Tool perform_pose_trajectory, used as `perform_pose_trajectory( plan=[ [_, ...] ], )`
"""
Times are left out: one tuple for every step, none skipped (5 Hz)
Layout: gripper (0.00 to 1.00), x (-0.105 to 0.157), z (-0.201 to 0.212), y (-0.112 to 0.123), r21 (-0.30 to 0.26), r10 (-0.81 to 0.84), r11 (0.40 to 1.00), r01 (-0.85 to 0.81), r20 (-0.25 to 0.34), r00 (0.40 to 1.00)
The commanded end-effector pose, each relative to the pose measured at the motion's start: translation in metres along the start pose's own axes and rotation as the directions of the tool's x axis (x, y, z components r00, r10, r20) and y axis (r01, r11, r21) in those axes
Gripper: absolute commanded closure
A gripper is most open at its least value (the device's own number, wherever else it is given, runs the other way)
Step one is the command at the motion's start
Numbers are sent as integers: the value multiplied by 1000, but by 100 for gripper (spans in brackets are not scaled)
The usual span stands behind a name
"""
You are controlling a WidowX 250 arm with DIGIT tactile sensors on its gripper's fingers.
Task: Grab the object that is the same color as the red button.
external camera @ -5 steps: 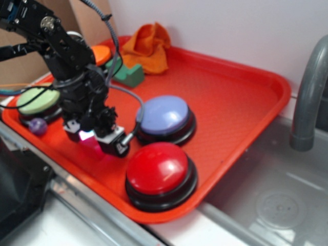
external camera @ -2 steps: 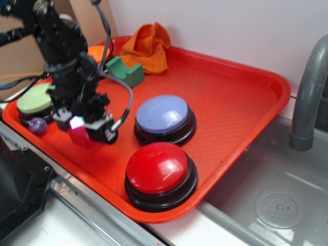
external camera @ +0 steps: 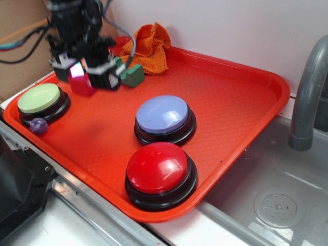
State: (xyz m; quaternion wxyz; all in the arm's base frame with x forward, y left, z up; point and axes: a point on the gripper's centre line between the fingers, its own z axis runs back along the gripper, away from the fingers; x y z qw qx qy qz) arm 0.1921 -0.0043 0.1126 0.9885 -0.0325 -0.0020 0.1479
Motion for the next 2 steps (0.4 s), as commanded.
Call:
perform_pose_trajectory(
  plan=[
    [100,22,80,-1,-37,-43,998,52,211,977],
    [100,23,83,2,23,-60,998,56,211,976]
  ],
)
